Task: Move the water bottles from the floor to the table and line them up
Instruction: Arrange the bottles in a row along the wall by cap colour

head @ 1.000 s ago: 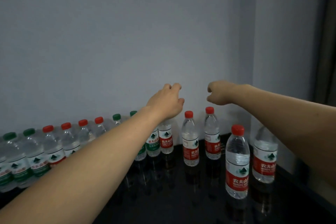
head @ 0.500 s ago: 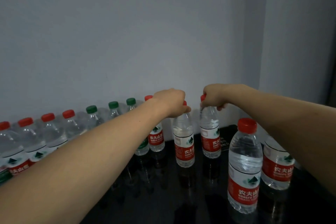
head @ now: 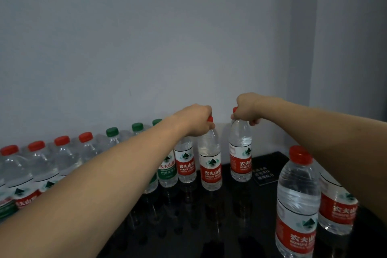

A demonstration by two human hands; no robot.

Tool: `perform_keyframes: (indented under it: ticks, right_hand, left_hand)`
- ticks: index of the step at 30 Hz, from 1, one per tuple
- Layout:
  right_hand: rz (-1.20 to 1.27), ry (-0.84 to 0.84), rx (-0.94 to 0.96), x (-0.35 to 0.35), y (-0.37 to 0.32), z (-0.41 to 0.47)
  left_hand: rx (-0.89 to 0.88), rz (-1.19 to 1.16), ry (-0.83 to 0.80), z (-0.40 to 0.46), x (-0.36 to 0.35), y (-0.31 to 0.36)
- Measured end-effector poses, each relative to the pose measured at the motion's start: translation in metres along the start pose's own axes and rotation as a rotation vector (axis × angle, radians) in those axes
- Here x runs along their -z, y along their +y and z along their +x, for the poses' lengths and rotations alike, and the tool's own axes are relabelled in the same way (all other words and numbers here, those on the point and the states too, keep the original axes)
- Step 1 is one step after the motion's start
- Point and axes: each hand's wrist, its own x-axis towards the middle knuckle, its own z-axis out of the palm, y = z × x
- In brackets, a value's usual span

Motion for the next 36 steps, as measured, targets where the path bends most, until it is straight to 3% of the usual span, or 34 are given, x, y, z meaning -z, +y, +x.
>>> perform_keyframes:
  ticks: [23,36]
  right_hand:
    - [0.084,-0.12,-0.123,-0.024,-0.04,0.062]
    - [0.089,-0.117,-0.132,-0.039,-0.054,0.081]
  left_hand:
    - [-0.004,0.237,0.136,0.058,-0.035,-0.045]
    - [-0.046,0.166,0.226,0.059,-0.048,-0.052]
